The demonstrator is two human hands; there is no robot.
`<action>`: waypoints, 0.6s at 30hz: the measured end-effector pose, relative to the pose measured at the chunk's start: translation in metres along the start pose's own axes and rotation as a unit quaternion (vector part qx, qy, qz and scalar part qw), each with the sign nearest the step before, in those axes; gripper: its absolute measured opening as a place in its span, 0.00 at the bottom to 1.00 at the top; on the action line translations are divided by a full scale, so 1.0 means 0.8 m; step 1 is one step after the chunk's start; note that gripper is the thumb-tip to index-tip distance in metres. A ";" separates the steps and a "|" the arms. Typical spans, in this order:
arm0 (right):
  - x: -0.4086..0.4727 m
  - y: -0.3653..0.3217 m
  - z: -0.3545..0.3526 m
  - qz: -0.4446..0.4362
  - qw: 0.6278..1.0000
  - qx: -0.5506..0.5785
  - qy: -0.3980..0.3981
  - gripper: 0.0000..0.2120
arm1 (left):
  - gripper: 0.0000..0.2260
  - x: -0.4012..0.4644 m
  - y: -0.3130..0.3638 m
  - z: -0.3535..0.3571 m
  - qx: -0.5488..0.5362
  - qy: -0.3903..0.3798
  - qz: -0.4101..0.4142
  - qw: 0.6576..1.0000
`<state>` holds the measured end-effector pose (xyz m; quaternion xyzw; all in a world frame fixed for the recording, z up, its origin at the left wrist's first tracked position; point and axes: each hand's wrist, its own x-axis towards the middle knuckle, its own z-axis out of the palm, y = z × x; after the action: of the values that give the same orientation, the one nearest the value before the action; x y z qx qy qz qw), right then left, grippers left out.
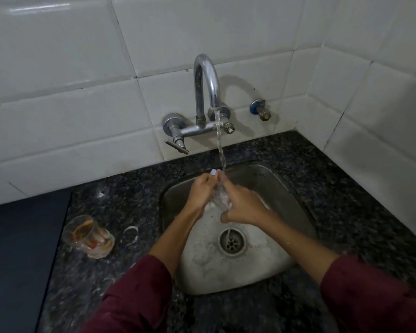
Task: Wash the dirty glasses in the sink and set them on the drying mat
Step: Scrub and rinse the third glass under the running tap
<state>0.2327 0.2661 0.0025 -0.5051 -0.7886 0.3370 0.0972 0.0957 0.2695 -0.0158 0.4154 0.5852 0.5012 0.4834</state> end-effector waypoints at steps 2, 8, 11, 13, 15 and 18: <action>0.002 0.002 0.008 -0.031 0.996 -0.079 0.038 0.59 | 0.13 0.000 0.001 0.004 -0.017 0.015 -0.002 1.000; -0.011 0.021 -0.001 -0.044 0.907 0.417 -0.049 0.42 | 0.12 0.008 -0.004 -0.004 -0.277 0.071 -0.183 0.941; -0.011 0.019 0.008 -0.043 0.917 0.397 0.020 0.34 | 0.19 0.005 -0.006 0.009 -0.315 0.100 -0.264 0.906; -0.011 0.013 0.004 -0.049 0.946 0.315 0.057 0.33 | 0.22 -0.002 0.002 0.019 -0.311 0.094 -0.295 0.899; -0.008 0.011 -0.002 -0.048 0.961 0.257 0.086 0.33 | 0.24 -0.005 0.005 0.025 -0.334 0.048 -0.317 0.887; -0.005 0.015 -0.009 -0.035 0.969 0.213 0.117 0.27 | 0.25 -0.001 0.005 0.030 -0.341 -0.026 -0.322 0.883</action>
<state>0.2469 0.2689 0.0014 -0.4806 -0.6990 0.4322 0.3060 0.1197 0.2737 -0.0127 0.0263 0.4675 0.4754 0.7448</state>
